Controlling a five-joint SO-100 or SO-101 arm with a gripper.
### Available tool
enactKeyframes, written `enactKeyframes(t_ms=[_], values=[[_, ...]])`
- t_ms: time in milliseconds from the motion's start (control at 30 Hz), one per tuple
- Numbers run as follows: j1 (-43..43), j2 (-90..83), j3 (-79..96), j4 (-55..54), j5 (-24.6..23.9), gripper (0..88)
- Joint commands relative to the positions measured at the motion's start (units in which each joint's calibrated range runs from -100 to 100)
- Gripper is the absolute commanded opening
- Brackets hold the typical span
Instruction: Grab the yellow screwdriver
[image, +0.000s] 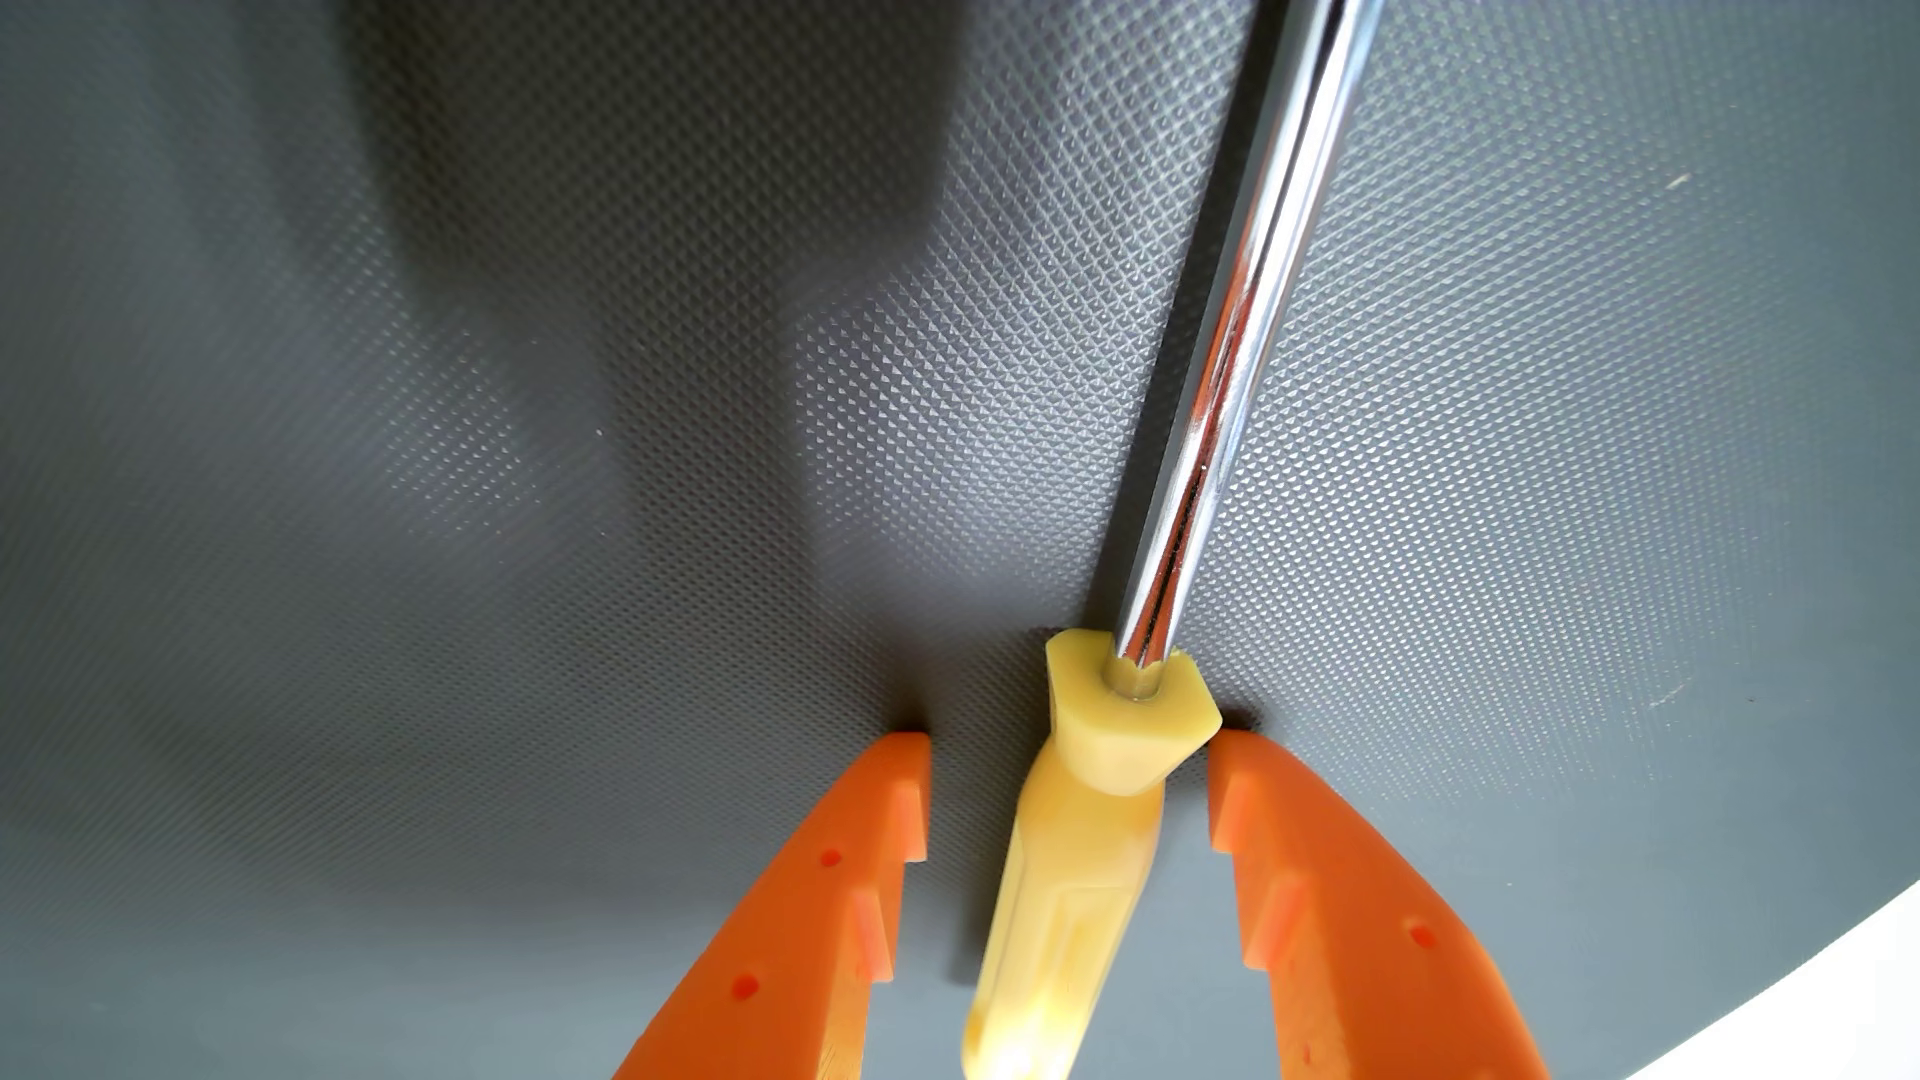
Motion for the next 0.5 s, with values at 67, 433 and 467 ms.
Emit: enactKeyframes(t_ms=[67, 433, 467], values=[[1.39, 0.37, -1.49, 0.64, -0.26, 16.0], [1.39, 0.2, -2.12, 0.12, -1.83, 1.2], [1.39, 0.2, -2.12, 0.03, -1.83, 1.1]])
